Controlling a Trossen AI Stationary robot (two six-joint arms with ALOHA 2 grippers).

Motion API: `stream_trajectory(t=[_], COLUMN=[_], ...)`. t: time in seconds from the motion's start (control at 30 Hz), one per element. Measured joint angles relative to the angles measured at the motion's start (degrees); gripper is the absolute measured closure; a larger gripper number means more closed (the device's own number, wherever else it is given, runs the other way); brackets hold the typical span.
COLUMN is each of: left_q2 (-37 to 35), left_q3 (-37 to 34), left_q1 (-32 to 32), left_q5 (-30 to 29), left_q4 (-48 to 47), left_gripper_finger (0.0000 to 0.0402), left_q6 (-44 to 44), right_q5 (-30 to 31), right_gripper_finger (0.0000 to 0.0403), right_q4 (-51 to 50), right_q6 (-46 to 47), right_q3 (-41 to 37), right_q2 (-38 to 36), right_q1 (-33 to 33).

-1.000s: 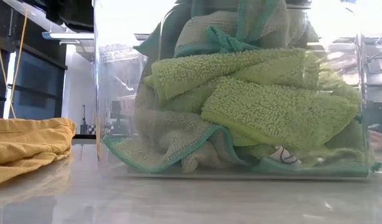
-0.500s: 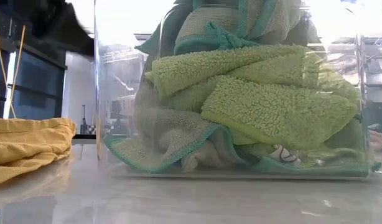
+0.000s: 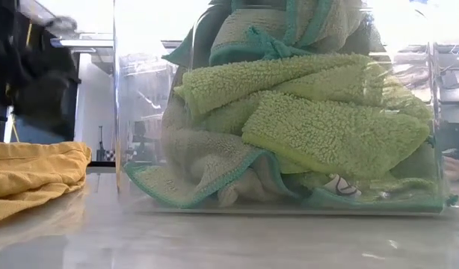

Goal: Sort towels by color in basket
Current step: Put the top yellow towel into the top transparent bin

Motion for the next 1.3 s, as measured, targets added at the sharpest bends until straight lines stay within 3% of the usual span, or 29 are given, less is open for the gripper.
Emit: stream_trajectory(t=[0.13,0.23,0.3,0.4,0.5,0.57,0.63,0.73,1.0,1.17,1.3], left_q2=[0.0,0.0,-0.1,-0.1,-0.1,0.0,0.0,-0.2,-0.4,-0.4,-0.5], left_q3=[-6.2,-10.6,-13.0,-15.8,-16.4,-16.3,-16.0,-13.1,-1.6,2.3,2.5], left_q1=[2.6,4.8,6.1,7.9,9.0,9.0,9.0,9.0,6.7,4.1,2.5], left_q5=[2.9,5.8,4.7,3.9,4.6,4.3,3.4,1.6,-6.6,-10.2,-11.4], left_q4=[5.3,11.3,16.7,24.9,30.4,35.2,38.6,43.1,49.3,54.0,58.6], left_gripper_finger=[0.0231,0.0222,0.0225,0.0258,0.0325,0.0374,0.0387,0.0381,0.0396,0.0396,0.0396], left_q6=[-4.1,-3.8,-1.2,6.5,12.6,17.3,22.8,32.7,60.2,73.2,79.5], right_q5=[-1.4,1.1,2.0,3.1,4.2,4.4,4.4,4.7,5.2,3.5,-2.5], right_gripper_finger=[0.0309,0.0304,0.0294,0.0271,0.0254,0.0247,0.0245,0.0245,0.0244,0.0239,0.0234], right_q4=[7.7,6.0,0.2,-17.4,-35.7,-42.9,-44.9,-42.9,-18.1,-16.2,-16.3], right_q6=[-4.5,-5.8,-5.7,-3.5,1.5,4.2,5.1,5.7,2.1,-0.6,-1.8], right_q3=[-0.4,2.2,5.0,10.7,16.8,19.2,19.3,15.3,6.0,7.9,8.3], right_q2=[-0.1,-1.2,-2.7,-5.3,-6.1,-6.0,-5.5,-4.9,-1.0,1.4,2.4], right_q1=[-3.2,-4.6,-5.5,-6.7,-7.8,-8.6,-9.5,-11.0,-16.1,-18.8,-20.2])
